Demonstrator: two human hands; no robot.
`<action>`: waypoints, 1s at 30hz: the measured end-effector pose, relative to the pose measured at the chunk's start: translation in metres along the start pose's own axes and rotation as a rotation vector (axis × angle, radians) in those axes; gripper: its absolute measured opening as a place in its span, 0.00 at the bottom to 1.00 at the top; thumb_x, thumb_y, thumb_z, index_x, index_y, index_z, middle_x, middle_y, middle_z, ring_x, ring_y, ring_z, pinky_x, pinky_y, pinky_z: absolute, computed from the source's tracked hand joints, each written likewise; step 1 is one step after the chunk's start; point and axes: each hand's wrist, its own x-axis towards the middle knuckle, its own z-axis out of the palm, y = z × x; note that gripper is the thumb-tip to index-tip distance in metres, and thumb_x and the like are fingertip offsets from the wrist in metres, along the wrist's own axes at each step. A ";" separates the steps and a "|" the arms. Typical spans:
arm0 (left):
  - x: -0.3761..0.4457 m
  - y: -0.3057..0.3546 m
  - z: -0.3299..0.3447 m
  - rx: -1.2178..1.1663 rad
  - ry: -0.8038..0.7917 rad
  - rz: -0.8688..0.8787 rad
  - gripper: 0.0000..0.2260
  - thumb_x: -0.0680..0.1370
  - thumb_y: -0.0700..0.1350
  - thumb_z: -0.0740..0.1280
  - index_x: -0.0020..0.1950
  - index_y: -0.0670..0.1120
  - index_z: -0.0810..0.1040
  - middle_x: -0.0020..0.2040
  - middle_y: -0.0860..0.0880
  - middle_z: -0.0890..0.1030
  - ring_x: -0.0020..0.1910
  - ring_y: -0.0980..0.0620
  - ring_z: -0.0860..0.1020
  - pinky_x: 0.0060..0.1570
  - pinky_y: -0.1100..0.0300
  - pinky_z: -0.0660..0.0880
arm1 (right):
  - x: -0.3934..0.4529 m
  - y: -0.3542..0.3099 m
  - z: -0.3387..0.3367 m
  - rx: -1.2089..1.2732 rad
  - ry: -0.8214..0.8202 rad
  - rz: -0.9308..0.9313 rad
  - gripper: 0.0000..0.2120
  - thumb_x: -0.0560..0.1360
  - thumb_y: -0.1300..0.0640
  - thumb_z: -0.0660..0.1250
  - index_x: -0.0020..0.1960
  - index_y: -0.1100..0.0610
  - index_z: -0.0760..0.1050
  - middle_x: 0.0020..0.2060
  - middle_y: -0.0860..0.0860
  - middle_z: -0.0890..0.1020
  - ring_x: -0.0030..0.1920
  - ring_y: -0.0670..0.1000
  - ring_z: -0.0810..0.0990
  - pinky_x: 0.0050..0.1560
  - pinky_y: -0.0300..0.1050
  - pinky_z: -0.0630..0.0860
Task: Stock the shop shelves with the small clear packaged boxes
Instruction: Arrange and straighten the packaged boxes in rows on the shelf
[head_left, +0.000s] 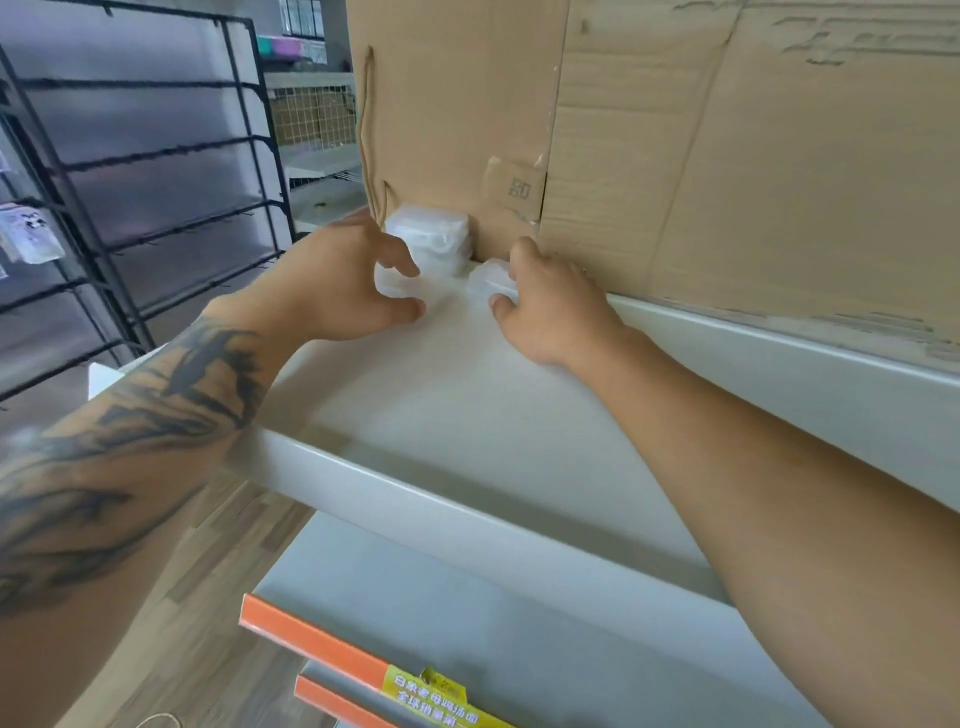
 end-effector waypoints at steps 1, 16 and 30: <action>0.000 -0.001 0.001 -0.003 -0.007 0.002 0.18 0.73 0.56 0.76 0.61 0.54 0.82 0.63 0.48 0.78 0.66 0.46 0.74 0.60 0.57 0.67 | -0.001 0.001 -0.002 0.000 0.006 0.001 0.17 0.80 0.45 0.64 0.61 0.55 0.66 0.59 0.56 0.78 0.60 0.63 0.77 0.59 0.57 0.75; -0.002 0.001 0.001 -0.142 -0.044 0.027 0.15 0.71 0.56 0.78 0.55 0.57 0.79 0.55 0.50 0.81 0.50 0.48 0.76 0.53 0.57 0.69 | -0.042 0.011 -0.023 0.176 -0.005 0.138 0.24 0.74 0.41 0.72 0.65 0.49 0.70 0.60 0.49 0.77 0.58 0.53 0.77 0.53 0.46 0.73; -0.163 0.148 -0.024 -0.512 0.079 0.197 0.14 0.70 0.51 0.79 0.52 0.59 0.80 0.54 0.56 0.82 0.46 0.62 0.78 0.43 0.71 0.69 | -0.295 0.027 -0.109 0.187 0.248 0.199 0.23 0.75 0.42 0.72 0.67 0.46 0.73 0.62 0.49 0.78 0.63 0.52 0.76 0.62 0.47 0.73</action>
